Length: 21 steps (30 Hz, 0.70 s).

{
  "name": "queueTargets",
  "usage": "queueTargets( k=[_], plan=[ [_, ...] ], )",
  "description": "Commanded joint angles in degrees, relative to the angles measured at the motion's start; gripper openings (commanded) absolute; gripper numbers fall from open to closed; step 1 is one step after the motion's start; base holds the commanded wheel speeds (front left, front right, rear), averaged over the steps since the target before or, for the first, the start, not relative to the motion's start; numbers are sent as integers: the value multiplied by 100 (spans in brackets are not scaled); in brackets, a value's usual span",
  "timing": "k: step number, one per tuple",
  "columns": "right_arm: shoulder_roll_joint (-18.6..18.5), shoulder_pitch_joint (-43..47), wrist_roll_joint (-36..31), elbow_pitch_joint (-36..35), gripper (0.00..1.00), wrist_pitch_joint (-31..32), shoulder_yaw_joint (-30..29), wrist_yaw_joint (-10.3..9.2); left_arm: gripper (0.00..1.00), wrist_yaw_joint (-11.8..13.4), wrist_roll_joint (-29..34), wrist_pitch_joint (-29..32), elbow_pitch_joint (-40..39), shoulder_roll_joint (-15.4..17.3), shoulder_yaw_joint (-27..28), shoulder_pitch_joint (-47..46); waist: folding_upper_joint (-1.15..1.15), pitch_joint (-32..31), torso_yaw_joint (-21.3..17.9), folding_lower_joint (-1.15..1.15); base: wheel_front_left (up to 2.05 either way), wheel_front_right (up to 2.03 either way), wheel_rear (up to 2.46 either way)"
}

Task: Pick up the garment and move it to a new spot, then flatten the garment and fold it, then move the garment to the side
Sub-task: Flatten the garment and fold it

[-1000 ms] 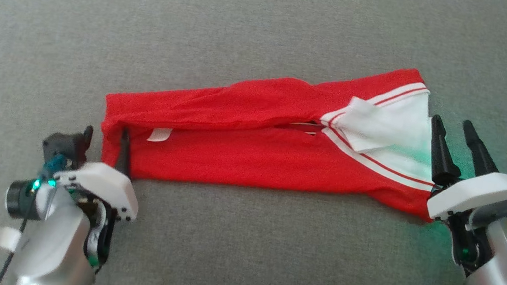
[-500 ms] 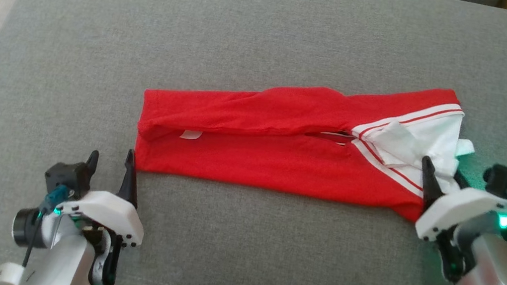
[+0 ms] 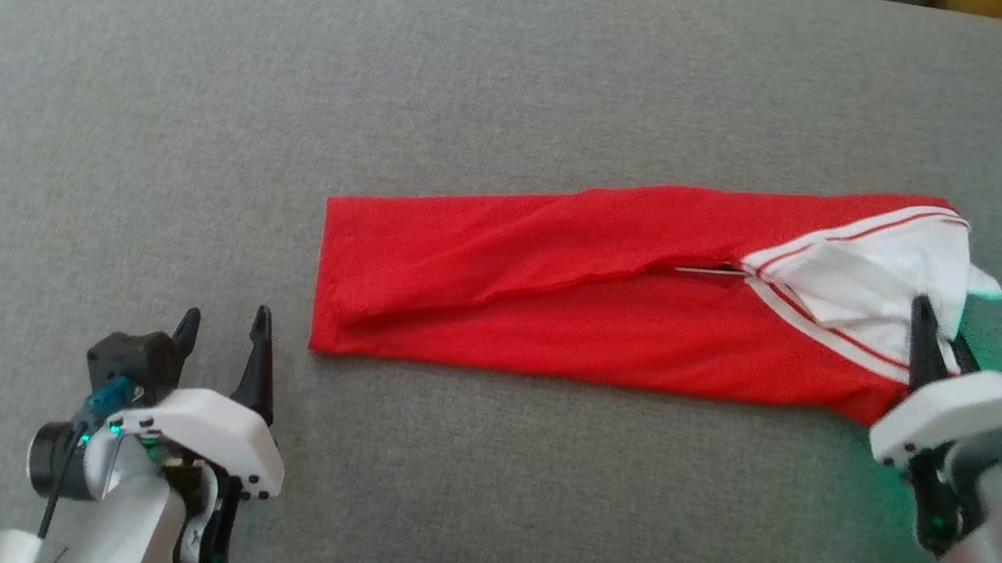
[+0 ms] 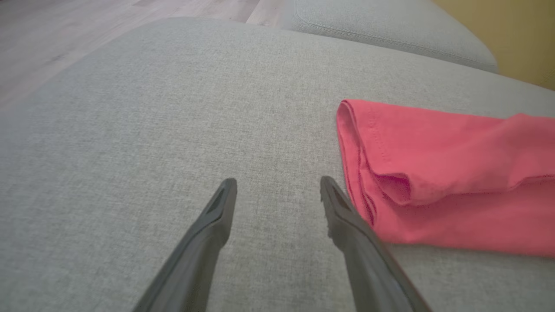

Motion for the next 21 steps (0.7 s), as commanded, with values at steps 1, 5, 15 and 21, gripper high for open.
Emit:
queueTargets(
  k=[1, 5, 15, 21],
  plan=[
    [-5, -220, -23, -258, 0, -119, 136, -5, 100, 3, -51, -70, -153, 57, 142, -55, 0, -70, -72, 0, 0, 0, 0],
    [220, -198, 33, -843, 0, -175, 503, -5, 100, 10, -117, -70, -133, 57, 71, -22, 0, -168, -109, 0, 0, 0, 0],
    [524, 153, 387, -2360, 0, 407, 1732, -5, 100, 11, -300, -70, -59, 56, -260, 140, 0, -404, 446, 0, 0, 0, 0],
    [723, 176, 392, -2464, 0, 642, 2051, -5, 100, 29, -370, -70, -40, 56, -450, 231, 0, -433, 973, 0, 0, 0, 0]
  ],
)
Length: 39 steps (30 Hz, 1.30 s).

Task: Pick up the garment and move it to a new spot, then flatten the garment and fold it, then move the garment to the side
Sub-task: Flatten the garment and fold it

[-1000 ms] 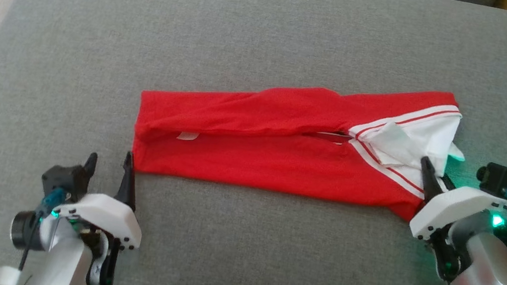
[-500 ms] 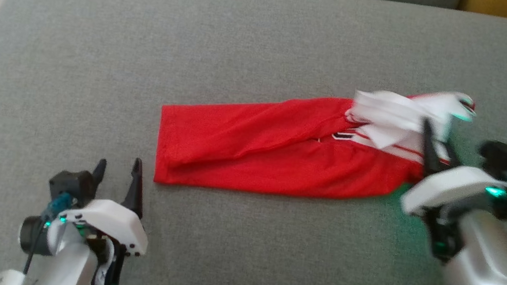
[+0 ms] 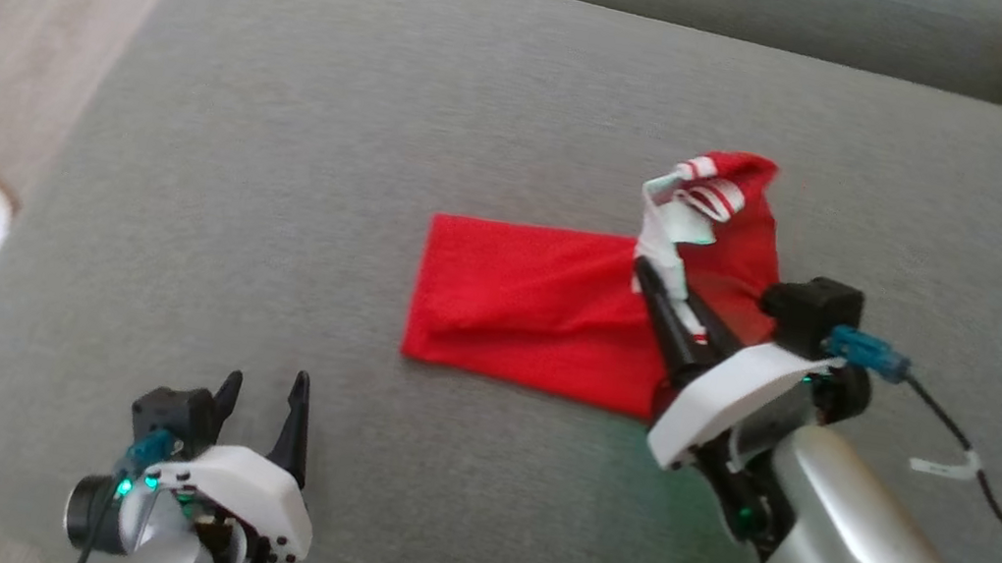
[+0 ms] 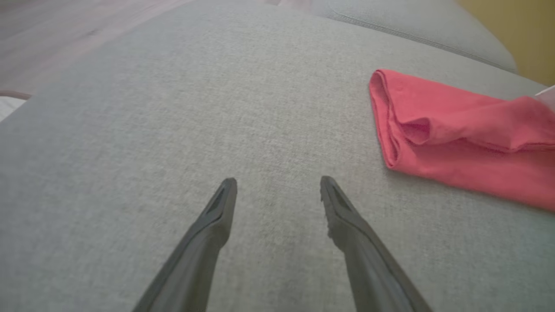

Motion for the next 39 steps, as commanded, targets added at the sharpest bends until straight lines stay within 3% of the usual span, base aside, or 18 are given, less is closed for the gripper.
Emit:
queueTargets(
  k=[1, 8, 9, 10, 17, 25, 32, 39],
  plan=[
    [169, -139, -9, -148, 0, 13, 104, -5, 100, 29, -39, -71, -129, 65, 106, -104, 0, -27, 301, 0, 0, 0, 0],
    [491, -382, -159, 348, 0, 7, 333, -5, 100, 84, -161, -71, -123, 65, -114, -108, 0, -26, 667, 0, 0, 0, 0],
    [521, -418, -170, 438, 60, -23, 353, -5, 100, 97, -180, -71, -121, 65, -142, -113, 0, -28, 683, 0, 0, 0, 0],
    [546, -447, -147, 495, 100, -87, 368, -5, 100, 109, -191, -71, -122, 65, -168, -118, 0, -31, 697, 0, 0, 0, 0],
    [599, -593, -201, 841, 100, -652, 277, -5, 100, 170, -198, -71, -173, 64, -246, -171, 0, -58, 520, 0, 0, 0, 0],
    [561, -548, -1023, 1533, 100, -1048, -951, -5, 100, 223, 29, -71, -415, 64, -182, -276, 0, -73, -194, 0, 0, 0, 0],
    [539, -38, -1781, 1179, 100, -1056, -2044, -5, 100, 309, 329, -71, -645, 64, 41, -242, 0, -123, -749, 0, 0, 0, 0],
    [597, 519, -2228, 905, 100, -1057, -2441, -5, 100, 383, 646, -71, -856, 64, 364, 38, 0, -263, -1163, 0, 0, 0, 0]
  ],
)
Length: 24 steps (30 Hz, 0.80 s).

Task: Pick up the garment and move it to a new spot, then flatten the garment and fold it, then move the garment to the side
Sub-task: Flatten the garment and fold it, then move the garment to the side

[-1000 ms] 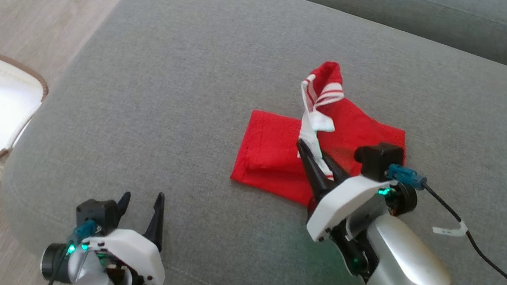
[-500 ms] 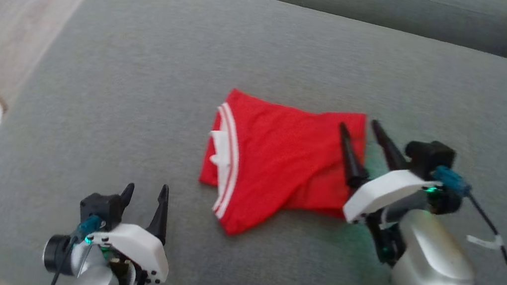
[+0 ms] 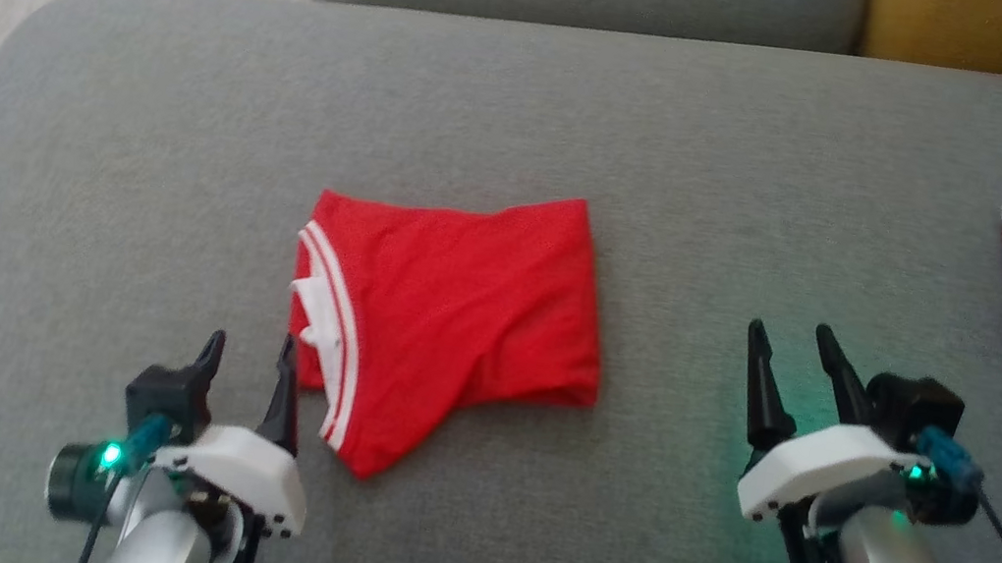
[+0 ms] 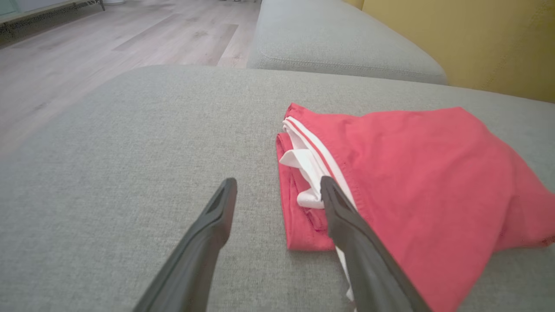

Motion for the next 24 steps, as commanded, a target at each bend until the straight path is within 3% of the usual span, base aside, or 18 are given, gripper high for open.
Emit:
queueTargets(
  k=[1, 13, 24],
  plan=[
    [93, -30, -96, -231, 100, -78, 94, -5, 100, 47, 107, -70, -248, 57, 278, 24, 0, -99, -168, 0, 0, 0, 0],
    [100, 153, 174, -395, 100, -78, 266, -5, 100, 77, 164, -70, -408, 57, 382, 226, 0, -16, -201, 0, 0, 0, 0],
    [100, -340, 669, -207, 100, -78, 952, -5, 100, -13, 204, -70, -411, 57, 188, 47, 0, 397, 238, 0, 0, 0, 0]
  ],
)
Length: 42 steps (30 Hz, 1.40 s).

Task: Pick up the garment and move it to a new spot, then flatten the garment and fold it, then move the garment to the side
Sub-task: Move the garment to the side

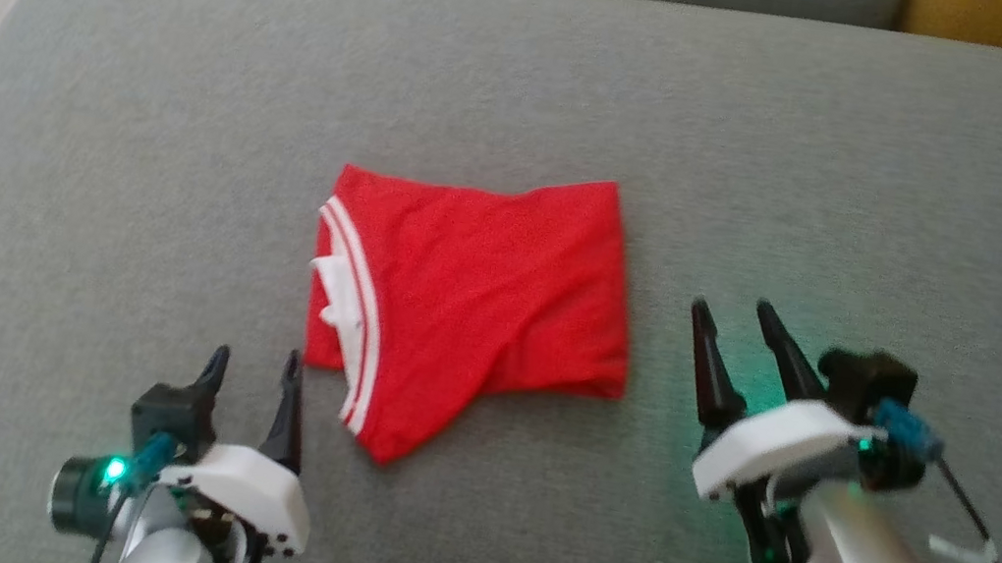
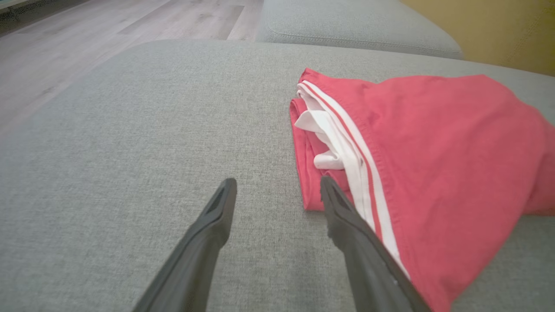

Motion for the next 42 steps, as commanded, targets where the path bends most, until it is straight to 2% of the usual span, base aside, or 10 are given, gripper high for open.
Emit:
queueTargets(
  k=[1, 9, 14, 25, 26, 27, 28, 34, 41, 42],
  plan=[
    [68, -281, 83, -104, 100, -78, 174, -5, 100, -17, 40, -70, -154, 53, 119, -274, 0, 141, 175, 0, 0, 0, 0],
    [68, -838, 554, 249, 100, -79, 775, -5, 100, -1, 23, -70, -131, 53, -83, -396, 0, 442, 637, 0, 0, 0, 0],
    [68, -984, 725, 735, 100, 2, 1078, -5, 100, 12, -37, -70, -120, 53, -178, -450, 0, 518, 845, 0, 0, 0, 0],
    [69, -1172, 951, 1396, 100, 156, 1475, -5, 100, 72, -147, -70, -151, 53, -238, -528, 0, 614, 908, 0, 0, 0, 0],
    [69, -1191, 973, 1408, 86, 202, 1547, -5, 100, 69, -156, -70, -149, 53, -238, -535, 0, 617, 886, 0, 0, 0, 0],
    [69, -1208, 1009, 1400, 35, 219, 1606, -5, 100, 62, -159, -70, -144, 53, -241, -543, 0, 617, 860, 0, 0, 0, 0],
    [69, -1224, 1044, 1388, 0, 237, 1669, -5, 100, 60, -160, -70, -140, 53, -243, -550, 0, 616, 832, 0, 0, 0, 0],
    [69, -1356, 1224, 1294, 0, 83, 1808, -5, 100, 45, -108, -70, -121, 53, -187, -562, 0, 555, 469, 0, 0, 0, 0],
    [69, -1409, 1516, 1034, 0, -45, 1872, -5, 100, -39, 80, -70, -94, 53, 11, -663, 0, 607, -516, 0, 0, 0, 0],
    [69, -1409, 1516, 1034, 0, -45, 1872, -5, 100, -39, 80, -70, -94, 53, 11, -663, 0, 607, -516, 0, 0, 0, 0]
  ],
)
